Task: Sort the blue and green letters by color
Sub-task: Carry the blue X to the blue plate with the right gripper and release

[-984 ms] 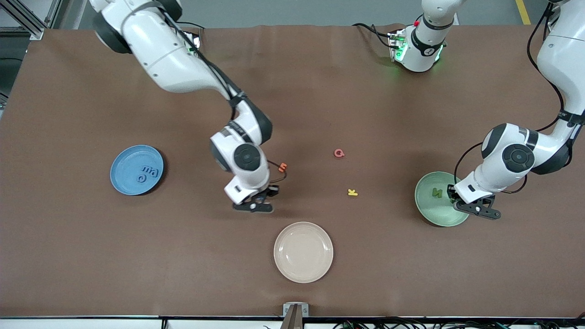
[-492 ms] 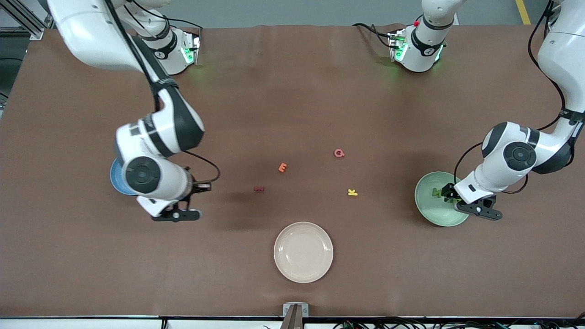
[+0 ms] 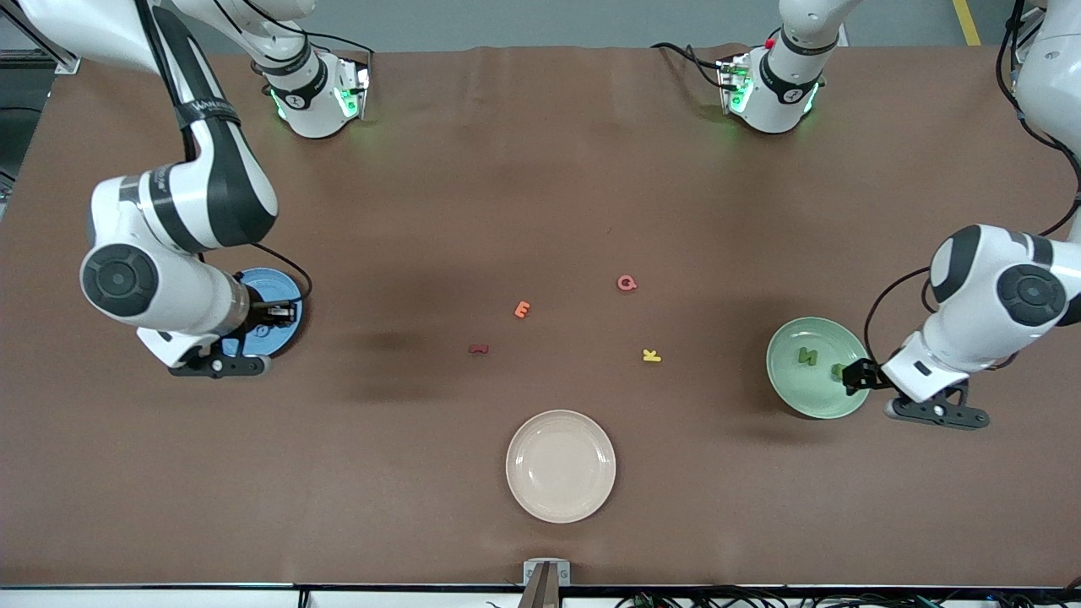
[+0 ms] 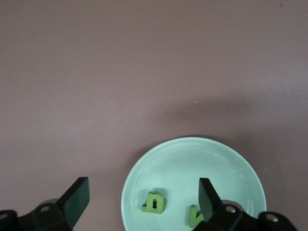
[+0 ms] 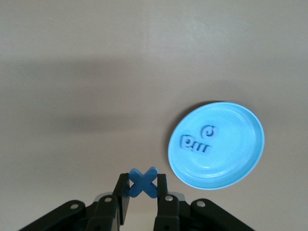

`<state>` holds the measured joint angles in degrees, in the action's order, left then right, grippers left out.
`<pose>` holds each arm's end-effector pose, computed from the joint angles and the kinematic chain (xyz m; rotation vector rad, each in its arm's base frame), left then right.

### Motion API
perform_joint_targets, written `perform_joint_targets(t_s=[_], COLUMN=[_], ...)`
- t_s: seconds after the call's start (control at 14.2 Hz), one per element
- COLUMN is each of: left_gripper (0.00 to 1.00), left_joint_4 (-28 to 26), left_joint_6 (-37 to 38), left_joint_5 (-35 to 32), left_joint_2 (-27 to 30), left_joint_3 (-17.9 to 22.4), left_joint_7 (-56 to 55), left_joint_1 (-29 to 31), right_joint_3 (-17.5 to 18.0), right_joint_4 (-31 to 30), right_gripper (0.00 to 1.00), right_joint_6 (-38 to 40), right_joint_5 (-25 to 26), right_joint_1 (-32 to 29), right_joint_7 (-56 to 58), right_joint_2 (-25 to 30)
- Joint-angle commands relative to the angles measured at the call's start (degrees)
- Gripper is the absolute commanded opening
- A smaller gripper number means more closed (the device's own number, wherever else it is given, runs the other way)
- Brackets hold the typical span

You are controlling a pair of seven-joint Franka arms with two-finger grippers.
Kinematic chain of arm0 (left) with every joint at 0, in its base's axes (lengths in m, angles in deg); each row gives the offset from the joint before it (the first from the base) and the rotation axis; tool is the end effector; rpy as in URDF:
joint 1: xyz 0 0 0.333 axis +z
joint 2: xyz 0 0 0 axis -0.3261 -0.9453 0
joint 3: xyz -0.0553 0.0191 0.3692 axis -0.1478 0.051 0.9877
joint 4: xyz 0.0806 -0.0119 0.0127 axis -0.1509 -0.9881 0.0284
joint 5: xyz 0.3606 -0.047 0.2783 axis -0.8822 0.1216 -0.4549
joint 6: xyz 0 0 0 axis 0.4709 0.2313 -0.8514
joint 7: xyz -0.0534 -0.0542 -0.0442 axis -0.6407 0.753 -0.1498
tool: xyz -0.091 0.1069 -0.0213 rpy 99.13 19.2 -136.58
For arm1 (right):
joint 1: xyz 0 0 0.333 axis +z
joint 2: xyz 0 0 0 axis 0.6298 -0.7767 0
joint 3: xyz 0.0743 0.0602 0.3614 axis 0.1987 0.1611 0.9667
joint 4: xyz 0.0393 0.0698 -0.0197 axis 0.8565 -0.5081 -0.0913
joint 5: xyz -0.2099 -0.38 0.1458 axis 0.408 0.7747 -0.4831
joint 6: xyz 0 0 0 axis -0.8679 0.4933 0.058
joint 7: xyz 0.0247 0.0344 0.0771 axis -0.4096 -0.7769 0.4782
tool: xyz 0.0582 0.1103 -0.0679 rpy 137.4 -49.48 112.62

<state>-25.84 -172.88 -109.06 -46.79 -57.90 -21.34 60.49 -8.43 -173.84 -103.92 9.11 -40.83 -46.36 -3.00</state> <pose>0.7660 0.0279 0.2944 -3.0674 0.2771 -0.2491 0.6796 0.1038 0.3810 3.0390 0.0110 -0.3005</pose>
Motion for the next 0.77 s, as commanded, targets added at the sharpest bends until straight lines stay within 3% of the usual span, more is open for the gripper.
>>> perform_joint_targets(t_s=[0.0, 0.28, 0.56, 0.63, 0.7], left_gripper=[1.00, 1.00, 1.00, 1.00, 1.00], left_joint_4=[4.6, 11.6, 18.7, 19.7, 20.4], left_joint_6=[4.0, 8.8, 15.9, 17.4, 19.1], left_joint_5=[1.9, 3.9, 3.7, 3.8, 3.8], left_joint_2=[0.2, -0.7, -1.0, -0.8, -0.5], left_joint_3=[-0.5, -0.1, 2.3, 2.3, 2.1], left_joint_7=[-0.4, -0.5, -0.5, -0.5, -0.5], left_joint_1=[-1.1, -5.2, -11.9, -12.5, -12.9], right_joint_3=[1.1, 1.1, 1.1, 1.1, 1.0], right_joint_4=[-9.6, -19.7, -23.8, -23.8, -23.8], right_gripper=[0.00, 0.00, 0.04, 0.16, 0.33], right_joint_6=[-4.7, -14.2, -18.6, -18.6, -18.5], right_joint_5=[-0.6, -0.2, -0.2, -0.2, -0.2], right_joint_1=[-3.9, -9.2, -13.9, -14.8, -15.4], right_joint_7=[4.1, 9.6, 13.8, 14.3, 14.6], right_joint_2=[6.3, 9.4, 9.3, 9.1, 9.1])
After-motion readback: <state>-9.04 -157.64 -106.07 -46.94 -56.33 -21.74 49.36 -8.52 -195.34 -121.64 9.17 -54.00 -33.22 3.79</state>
